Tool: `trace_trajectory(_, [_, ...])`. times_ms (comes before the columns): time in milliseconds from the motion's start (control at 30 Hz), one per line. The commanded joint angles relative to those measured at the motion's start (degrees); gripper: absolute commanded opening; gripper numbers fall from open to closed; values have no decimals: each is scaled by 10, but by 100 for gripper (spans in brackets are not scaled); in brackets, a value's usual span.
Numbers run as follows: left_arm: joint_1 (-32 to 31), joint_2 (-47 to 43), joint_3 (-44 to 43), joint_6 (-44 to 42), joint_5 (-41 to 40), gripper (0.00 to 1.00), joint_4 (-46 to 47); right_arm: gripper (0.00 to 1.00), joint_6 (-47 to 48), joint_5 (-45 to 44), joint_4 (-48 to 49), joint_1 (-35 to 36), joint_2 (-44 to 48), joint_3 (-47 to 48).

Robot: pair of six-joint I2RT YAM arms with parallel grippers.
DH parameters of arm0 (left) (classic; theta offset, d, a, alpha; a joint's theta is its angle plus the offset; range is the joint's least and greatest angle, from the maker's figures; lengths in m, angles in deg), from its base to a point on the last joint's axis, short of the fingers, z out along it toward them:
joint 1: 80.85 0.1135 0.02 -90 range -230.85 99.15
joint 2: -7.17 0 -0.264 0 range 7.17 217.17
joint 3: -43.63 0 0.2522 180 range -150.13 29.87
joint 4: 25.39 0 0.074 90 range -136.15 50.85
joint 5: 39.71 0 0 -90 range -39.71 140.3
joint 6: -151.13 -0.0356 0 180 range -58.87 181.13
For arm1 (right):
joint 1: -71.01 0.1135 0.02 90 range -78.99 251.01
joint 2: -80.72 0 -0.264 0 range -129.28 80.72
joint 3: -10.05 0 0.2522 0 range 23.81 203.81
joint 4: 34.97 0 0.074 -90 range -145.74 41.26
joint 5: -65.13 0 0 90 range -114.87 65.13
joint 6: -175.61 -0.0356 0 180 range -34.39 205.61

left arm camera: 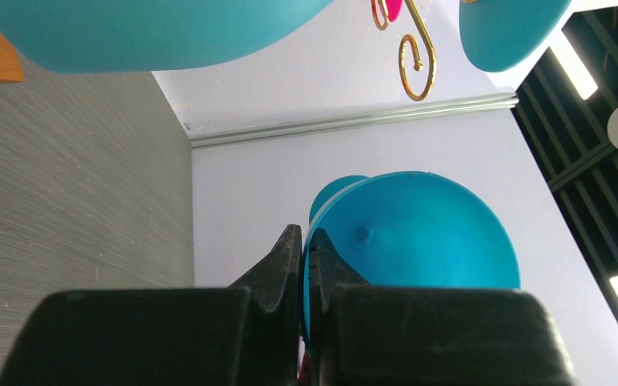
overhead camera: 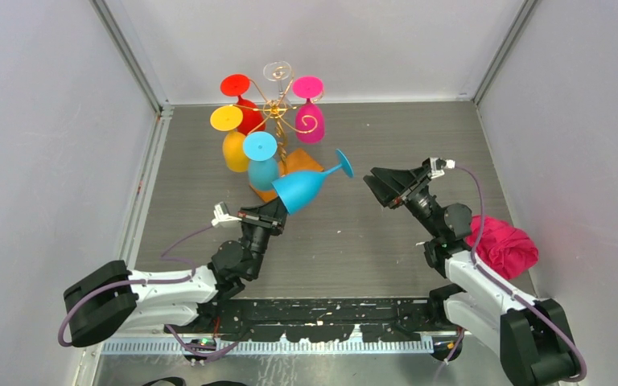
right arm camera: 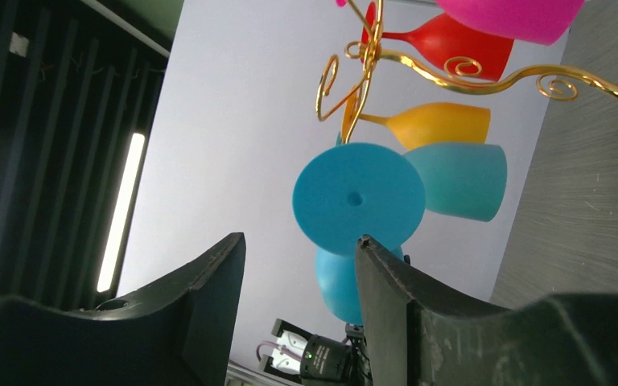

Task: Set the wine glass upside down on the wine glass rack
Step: Turn the wine glass upside down at the wine rack.

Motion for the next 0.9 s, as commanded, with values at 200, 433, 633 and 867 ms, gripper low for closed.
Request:
trace_trajectory(200, [12, 41, 4, 33, 33, 1, 116, 58, 53, -62, -57, 76, -2, 18])
trace_trajectory(433, [13, 75, 9, 55, 46, 1, 159, 58, 58, -86, -47, 111, -19, 27])
trace_trajectory(633, [15, 60, 30, 60, 42, 1, 167, 58, 58, -91, -48, 119, -16, 34])
trace_trajectory(867, [23, 13, 64, 58, 28, 1, 150, 58, 57, -102, -55, 138, 6, 25])
